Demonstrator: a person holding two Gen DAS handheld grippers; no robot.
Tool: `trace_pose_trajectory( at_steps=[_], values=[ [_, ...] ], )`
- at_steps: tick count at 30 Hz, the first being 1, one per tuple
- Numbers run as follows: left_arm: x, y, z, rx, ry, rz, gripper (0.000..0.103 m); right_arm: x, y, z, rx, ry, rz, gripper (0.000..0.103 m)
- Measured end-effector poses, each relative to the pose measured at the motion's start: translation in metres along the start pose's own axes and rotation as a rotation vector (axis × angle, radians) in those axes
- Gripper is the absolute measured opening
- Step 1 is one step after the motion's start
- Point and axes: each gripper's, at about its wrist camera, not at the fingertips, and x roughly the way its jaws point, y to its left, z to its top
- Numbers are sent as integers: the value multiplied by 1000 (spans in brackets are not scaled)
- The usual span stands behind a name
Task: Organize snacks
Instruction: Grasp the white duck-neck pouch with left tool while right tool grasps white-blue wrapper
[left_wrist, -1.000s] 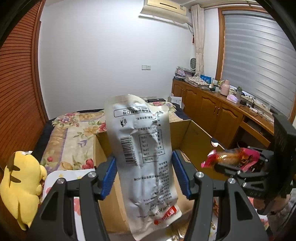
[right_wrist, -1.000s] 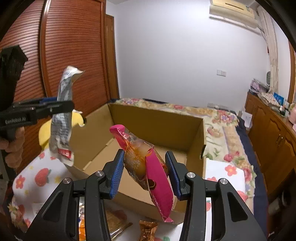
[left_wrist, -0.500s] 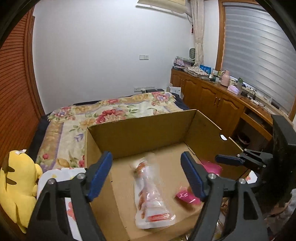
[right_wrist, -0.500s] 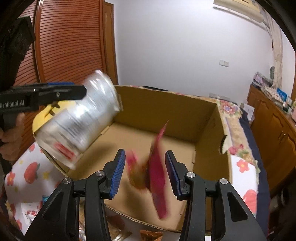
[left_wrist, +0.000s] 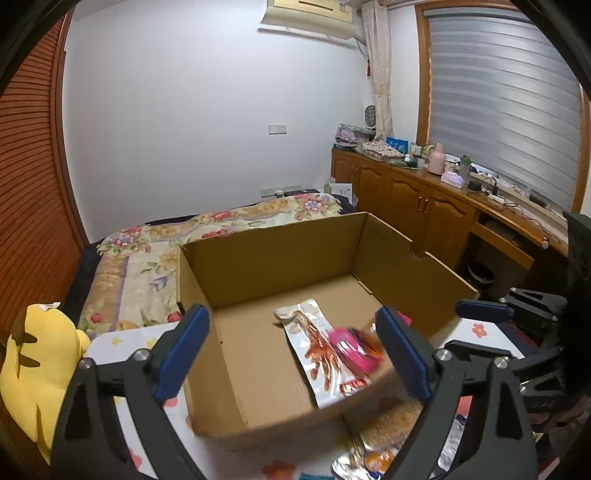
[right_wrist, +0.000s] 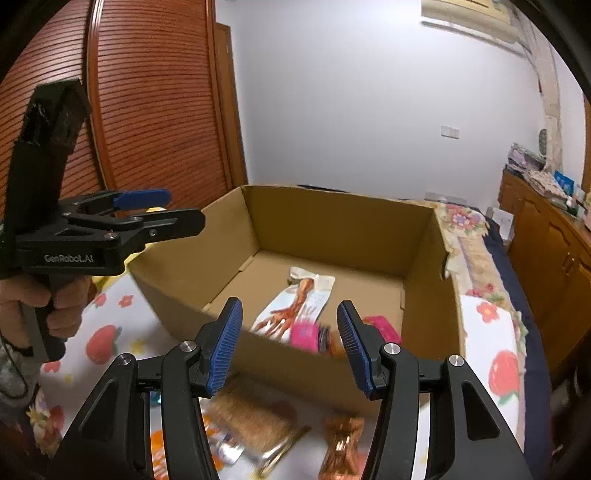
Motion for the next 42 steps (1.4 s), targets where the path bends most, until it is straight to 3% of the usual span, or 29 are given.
trace_pose_trajectory(
  at_steps=[6, 19, 27, 35, 39, 42],
  values=[
    [-26, -5, -26, -2, 4, -30, 103, -27, 7, -31, 48, 18, -35, 58],
    [-52, -6, -97, 16, 102, -39, 103, -32, 5, -113, 148, 147, -75, 60],
    [-51, -10, -139, -12, 186, -84, 100, -22, 12, -129, 154, 179, -50, 64],
    [-56, -14, -167, -23, 237, -76, 100, -13, 21, -135, 133, 201, -70, 71],
    [-55, -9, -177, -35, 268, -73, 100, -13, 21, -136, 128, 205, -96, 82],
    [-56, -7, -185, -40, 290, -79, 100, -11, 19, -138, 139, 218, -104, 84]
  ],
)
